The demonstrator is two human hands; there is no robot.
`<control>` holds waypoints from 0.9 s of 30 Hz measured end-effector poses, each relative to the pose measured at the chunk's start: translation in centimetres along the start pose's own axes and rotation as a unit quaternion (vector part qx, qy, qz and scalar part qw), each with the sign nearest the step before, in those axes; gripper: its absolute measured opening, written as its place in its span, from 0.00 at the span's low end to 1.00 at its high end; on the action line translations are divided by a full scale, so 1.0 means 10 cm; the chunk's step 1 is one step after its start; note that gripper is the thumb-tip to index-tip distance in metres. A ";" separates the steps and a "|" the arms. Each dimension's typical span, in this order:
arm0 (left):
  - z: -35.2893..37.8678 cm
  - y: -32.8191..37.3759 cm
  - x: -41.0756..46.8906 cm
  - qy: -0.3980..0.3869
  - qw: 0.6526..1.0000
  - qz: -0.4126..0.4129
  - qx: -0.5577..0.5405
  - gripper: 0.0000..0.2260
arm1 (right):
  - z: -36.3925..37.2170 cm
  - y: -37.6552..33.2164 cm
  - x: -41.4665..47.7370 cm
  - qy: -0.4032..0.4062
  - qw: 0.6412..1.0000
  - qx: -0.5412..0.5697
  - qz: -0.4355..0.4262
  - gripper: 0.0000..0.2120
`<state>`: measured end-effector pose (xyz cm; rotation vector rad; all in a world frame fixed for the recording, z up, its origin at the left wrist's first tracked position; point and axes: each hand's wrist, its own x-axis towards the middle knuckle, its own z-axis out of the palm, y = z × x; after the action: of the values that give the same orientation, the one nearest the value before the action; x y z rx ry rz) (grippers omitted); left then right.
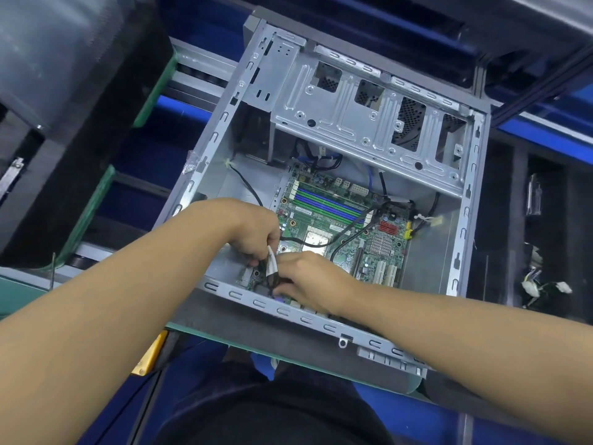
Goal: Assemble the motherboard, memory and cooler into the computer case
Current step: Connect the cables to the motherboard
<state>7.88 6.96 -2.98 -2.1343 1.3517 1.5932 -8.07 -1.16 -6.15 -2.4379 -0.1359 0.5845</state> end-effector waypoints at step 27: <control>0.00 0.01 -0.03 0.015 0.992 0.046 -0.117 0.09 | -0.40 -0.04 -0.16 -0.119 0.704 0.668 0.211 0.11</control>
<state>7.86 7.04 -2.73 -2.2637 1.3510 1.8465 -7.73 -3.42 -2.54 -0.9215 0.5823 0.7892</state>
